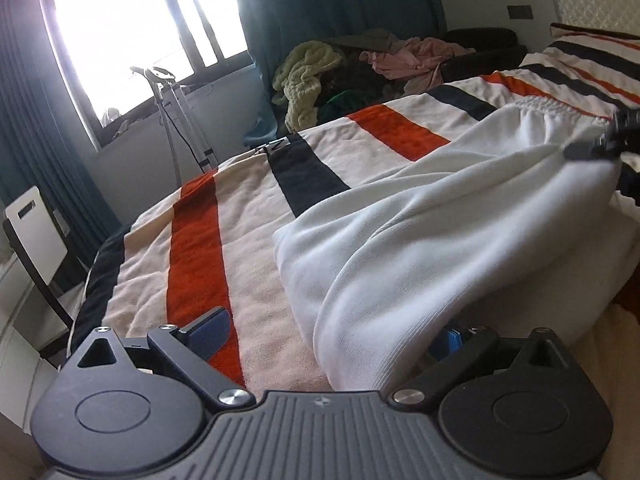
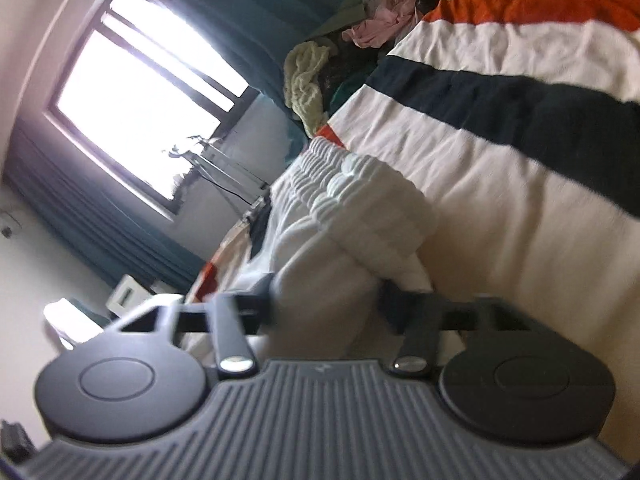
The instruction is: Fold clothes
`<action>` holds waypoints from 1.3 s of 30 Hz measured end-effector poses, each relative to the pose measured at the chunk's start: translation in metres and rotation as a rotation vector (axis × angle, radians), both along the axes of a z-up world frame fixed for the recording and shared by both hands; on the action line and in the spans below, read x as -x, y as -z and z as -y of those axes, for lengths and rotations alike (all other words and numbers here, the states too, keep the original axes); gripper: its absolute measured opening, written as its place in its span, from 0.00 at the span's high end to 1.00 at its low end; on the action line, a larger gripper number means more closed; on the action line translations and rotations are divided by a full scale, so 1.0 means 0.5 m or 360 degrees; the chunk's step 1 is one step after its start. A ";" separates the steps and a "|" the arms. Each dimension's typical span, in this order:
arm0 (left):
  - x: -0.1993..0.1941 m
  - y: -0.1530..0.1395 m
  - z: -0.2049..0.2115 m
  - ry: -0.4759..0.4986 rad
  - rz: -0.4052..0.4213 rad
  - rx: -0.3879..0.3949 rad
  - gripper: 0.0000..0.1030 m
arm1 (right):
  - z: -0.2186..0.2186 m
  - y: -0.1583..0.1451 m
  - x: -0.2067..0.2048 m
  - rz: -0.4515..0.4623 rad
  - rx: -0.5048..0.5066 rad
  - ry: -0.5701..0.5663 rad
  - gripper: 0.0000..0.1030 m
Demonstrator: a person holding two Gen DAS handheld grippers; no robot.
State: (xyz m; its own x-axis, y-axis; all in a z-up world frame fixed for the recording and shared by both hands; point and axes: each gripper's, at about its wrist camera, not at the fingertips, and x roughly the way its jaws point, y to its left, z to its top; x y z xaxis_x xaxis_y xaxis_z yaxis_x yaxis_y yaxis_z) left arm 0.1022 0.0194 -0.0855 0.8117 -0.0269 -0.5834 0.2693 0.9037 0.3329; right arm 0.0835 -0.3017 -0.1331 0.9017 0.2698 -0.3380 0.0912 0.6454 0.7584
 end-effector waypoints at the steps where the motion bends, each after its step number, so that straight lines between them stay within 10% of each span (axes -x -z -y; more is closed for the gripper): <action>1: -0.002 -0.001 -0.001 -0.0005 -0.0009 0.0021 0.03 | 0.000 -0.003 0.002 0.0018 0.0016 -0.0007 0.68; 9: -0.008 -0.020 -0.029 -0.0039 -0.0110 0.0287 0.03 | 0.011 -0.035 0.054 0.0096 0.0096 0.0068 0.69; 14: -0.006 -0.014 -0.027 -0.0068 -0.0153 0.0278 0.03 | 0.050 0.016 0.047 -0.0119 -0.0157 0.0079 0.61; 20: 0.005 -0.015 -0.035 -0.0117 -0.0139 0.0218 0.02 | 0.063 0.015 0.063 -0.0160 -0.0130 0.0225 0.19; 27: 0.041 -0.015 -0.003 0.0050 -0.0022 0.0038 0.16 | 0.078 0.029 0.049 -0.0045 -0.0330 0.0185 0.22; 32: 0.063 0.005 0.038 0.0175 0.0056 -0.0131 0.23 | 0.079 0.022 0.048 -0.0021 -0.0273 0.0212 0.50; 39: 0.070 0.020 0.046 0.0232 0.0055 -0.0169 0.67 | 0.070 -0.006 0.053 0.0064 -0.0133 0.0179 0.65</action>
